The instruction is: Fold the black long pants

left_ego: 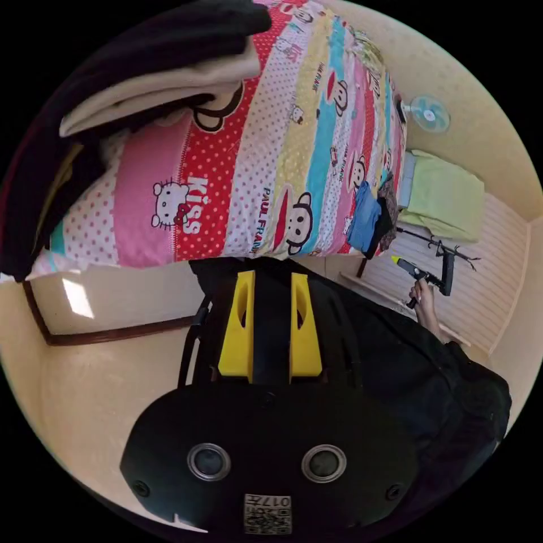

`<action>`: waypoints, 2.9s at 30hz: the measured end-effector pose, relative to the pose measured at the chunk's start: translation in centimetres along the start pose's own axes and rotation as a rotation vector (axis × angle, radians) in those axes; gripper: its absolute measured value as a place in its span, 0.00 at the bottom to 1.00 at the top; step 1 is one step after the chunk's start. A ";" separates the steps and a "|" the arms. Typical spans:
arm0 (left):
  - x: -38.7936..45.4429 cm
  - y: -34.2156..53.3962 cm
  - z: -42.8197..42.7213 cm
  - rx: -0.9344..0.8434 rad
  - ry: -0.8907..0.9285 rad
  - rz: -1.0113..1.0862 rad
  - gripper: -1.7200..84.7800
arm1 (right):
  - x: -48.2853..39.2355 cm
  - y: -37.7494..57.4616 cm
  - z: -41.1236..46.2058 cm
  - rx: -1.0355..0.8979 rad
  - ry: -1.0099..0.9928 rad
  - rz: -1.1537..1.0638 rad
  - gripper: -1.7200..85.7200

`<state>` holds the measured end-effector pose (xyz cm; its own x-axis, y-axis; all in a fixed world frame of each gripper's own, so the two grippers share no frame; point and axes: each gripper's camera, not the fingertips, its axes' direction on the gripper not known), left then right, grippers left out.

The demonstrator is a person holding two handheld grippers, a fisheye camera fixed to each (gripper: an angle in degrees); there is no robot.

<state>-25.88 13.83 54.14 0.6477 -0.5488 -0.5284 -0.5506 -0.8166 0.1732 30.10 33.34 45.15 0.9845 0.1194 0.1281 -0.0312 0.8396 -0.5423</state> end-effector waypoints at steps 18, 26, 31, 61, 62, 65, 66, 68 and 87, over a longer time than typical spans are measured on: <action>27.4 -11.3 12.5 -0.269 0.126 0.328 0.01 | 43.5 12.2 11.3 0.327 -0.840 0.910 0.17; 28.0 -7.5 10.2 -0.052 0.126 0.206 0.01 | 50.9 8.4 19.9 0.594 -1.280 1.138 0.19; 25.0 -4.5 9.0 0.030 0.203 0.049 0.01 | 50.7 8.3 16.9 0.804 -1.262 1.104 0.19; 19.3 6.4 1.6 0.479 0.357 0.282 0.02 | 18.9 -2.3 -26.2 0.700 -1.236 -0.881 0.02; 19.1 6.8 1.7 0.495 0.354 0.284 0.02 | 15.1 -3.2 -25.4 0.600 -1.164 -0.946 0.02; 18.2 7.6 1.9 0.554 0.361 0.260 0.03 | 5.0 -6.3 -18.7 0.226 -1.028 -1.001 0.02; 17.7 8.0 1.9 0.587 0.366 0.237 0.03 | 1.0 -7.0 -14.5 0.083 -0.965 -1.006 0.03; 16.9 8.1 2.0 0.615 0.375 0.193 0.03 | -4.4 -7.7 -6.9 -0.125 -0.824 -0.966 0.03; 28.5 -5.4 12.2 0.206 -0.087 0.223 0.14 | 7.6 -20.1 8.2 0.136 -0.945 0.029 0.13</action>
<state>-10.88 4.84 27.99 0.4564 -0.6858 -0.5670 -0.7747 -0.6197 0.1259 36.80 21.67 63.84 0.4389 0.4697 0.7660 -0.1316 0.8769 -0.4623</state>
